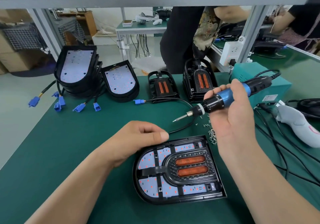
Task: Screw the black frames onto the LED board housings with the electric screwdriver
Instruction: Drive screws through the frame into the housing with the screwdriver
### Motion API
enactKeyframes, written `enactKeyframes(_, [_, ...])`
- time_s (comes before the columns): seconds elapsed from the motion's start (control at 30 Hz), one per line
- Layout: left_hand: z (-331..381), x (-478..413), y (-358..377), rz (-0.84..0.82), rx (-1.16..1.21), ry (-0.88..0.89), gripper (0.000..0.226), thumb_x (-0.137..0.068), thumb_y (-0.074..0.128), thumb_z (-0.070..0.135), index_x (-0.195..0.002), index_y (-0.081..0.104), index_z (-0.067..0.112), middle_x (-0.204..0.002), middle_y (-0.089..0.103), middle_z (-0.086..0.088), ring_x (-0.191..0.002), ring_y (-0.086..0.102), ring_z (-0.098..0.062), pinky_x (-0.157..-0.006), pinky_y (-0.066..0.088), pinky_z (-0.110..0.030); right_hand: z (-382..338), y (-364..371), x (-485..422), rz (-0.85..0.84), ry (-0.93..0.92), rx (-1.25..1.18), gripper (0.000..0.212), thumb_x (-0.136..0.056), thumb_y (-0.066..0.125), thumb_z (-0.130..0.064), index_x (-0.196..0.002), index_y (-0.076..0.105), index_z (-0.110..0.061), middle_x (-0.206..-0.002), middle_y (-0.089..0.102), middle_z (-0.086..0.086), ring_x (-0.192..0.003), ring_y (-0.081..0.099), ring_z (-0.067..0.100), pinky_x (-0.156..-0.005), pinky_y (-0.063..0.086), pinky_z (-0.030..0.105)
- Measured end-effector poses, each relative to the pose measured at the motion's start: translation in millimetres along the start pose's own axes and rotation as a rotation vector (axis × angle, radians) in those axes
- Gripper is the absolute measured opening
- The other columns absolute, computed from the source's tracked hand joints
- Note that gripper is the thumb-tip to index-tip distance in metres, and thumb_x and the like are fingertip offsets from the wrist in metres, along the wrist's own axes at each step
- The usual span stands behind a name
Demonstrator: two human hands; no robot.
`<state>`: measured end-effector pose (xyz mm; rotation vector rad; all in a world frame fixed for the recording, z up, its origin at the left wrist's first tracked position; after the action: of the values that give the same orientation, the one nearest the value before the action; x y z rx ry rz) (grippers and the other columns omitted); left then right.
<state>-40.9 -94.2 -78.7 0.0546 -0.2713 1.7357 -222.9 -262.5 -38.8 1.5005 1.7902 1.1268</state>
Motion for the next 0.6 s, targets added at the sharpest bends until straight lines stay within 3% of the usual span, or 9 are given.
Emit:
enactKeyframes(0.07, [2,2,4,-0.049,-0.088,0.015,0.041,-0.074,0.086,0.051,-0.099,0.084,0.019,-0.099,0.082,-0.006,-0.090,0.074,-0.015,-0.086,0.060,-0.029,-9,1,-3,-0.018,-0.010,-0.012,0.019,-0.100,0.071,-0.016,-0.111,0.057,-0.008,-0.082,0.062,0.004,-0.070,0.060,0.017,-0.074,0.056,0.035])
enactKeyframes(0.13, [3,0,4,-0.039,-0.166,0.027,0.037,-0.076,0.084,0.052,-0.095,0.085,0.021,-0.096,0.082,-0.005,-0.089,0.074,-0.012,-0.087,0.059,-0.031,-18,4,-5,-0.051,-0.030,0.009,0.014,-0.100,0.070,-0.016,-0.102,0.058,-0.009,-0.080,0.061,0.002,-0.068,0.057,0.015,-0.069,0.054,0.031])
enactKeyframes(0.4, [3,-3,2,0.062,-0.346,0.079,0.036,-0.076,0.079,0.059,-0.083,0.082,0.023,-0.081,0.072,0.004,-0.069,0.059,-0.002,-0.067,0.047,-0.018,-45,24,-2,-0.254,-0.135,0.198,0.010,-0.102,0.063,-0.019,-0.109,0.057,-0.014,-0.079,0.055,-0.001,-0.065,0.051,0.013,-0.061,0.048,0.027])
enactKeyframes(0.6, [4,-4,6,0.056,-0.368,0.114,0.021,-0.085,0.083,0.044,-0.080,0.081,0.023,-0.080,0.071,0.007,-0.066,0.058,-0.001,-0.065,0.045,-0.015,-41,39,6,-0.401,-0.146,0.336,0.007,-0.101,0.058,-0.020,-0.107,0.058,-0.018,-0.078,0.053,-0.002,-0.064,0.050,0.014,-0.059,0.046,0.027])
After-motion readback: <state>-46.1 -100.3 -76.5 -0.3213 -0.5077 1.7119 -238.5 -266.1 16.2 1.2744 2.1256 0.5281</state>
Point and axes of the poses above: each hand's wrist, its own x-axis away from the middle knuckle, its own y-axis out of the palm, z = x × y, the point moved 9 cm from there along -x, towards the middle knuckle
